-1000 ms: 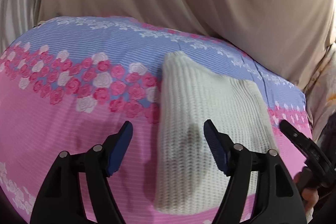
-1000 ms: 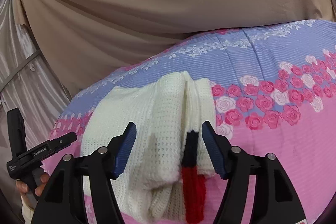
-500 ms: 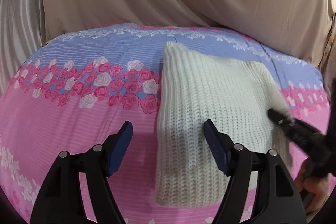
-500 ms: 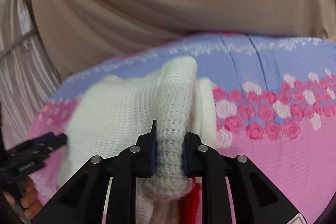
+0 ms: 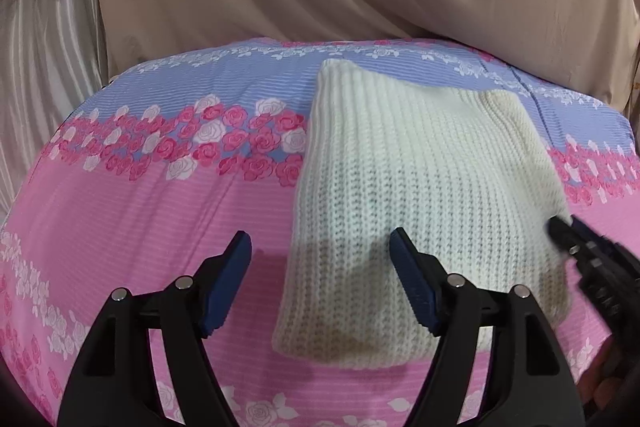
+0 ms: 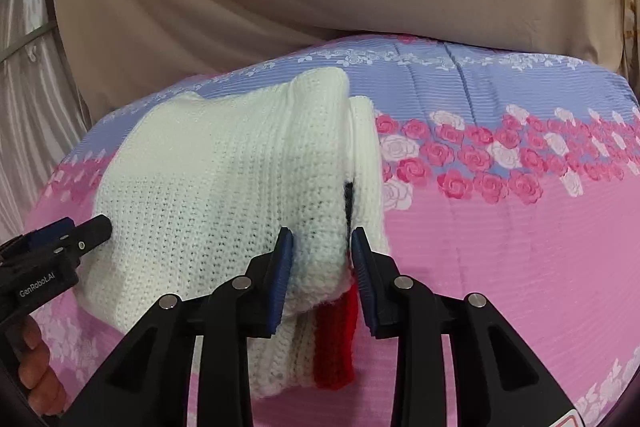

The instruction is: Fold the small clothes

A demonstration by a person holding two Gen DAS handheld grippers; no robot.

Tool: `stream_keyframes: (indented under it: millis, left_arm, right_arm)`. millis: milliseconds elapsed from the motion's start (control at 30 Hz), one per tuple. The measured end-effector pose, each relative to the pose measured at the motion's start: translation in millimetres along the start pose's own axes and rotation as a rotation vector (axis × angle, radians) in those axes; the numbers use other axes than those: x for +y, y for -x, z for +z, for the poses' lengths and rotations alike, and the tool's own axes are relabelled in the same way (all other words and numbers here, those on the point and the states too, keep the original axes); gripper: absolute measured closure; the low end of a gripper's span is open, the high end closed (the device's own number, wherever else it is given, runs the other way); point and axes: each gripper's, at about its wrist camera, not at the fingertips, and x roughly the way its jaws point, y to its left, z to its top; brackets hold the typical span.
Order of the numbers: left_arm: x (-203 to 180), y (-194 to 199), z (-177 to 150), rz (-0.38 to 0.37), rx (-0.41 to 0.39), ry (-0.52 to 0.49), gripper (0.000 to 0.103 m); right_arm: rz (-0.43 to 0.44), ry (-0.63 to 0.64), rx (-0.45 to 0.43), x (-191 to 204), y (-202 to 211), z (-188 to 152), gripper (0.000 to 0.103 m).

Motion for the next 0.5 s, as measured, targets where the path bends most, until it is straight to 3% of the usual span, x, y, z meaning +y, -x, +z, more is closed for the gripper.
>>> stream_keyframes:
  millis: [100,167,233,367,500]
  left_arm:
    - [1.1,2.9,-7.7,0.017,-0.004,-0.004,0.03]
    - [0.4,2.7,-13.0,0.027,-0.007,0.0,0.029]
    - [-1.1,0.7,-17.6,0.019,0.0,0.009,0.029]
    - [-1.3,4.7,-27.0,0.021,-0.031,0.014,0.025]
    - [0.4,13.9,-41.2,-0.013,-0.064,0.036,0.014]
  right_arm:
    - [0.018,0.01,-0.063,6.8,26.6,1.4,0.073]
    - [-0.015,0.049,-0.045,12.9,22.3,-4.1,0.071]
    - [-0.09,0.097,0.033,13.5,-8.3,-16.0,0.069]
    - [-0.069,0.057,0.009,11.5,4.6,-20.5,0.066]
    - [-0.109,0.081,-0.022,22.1,29.8,-30.4,0.053]
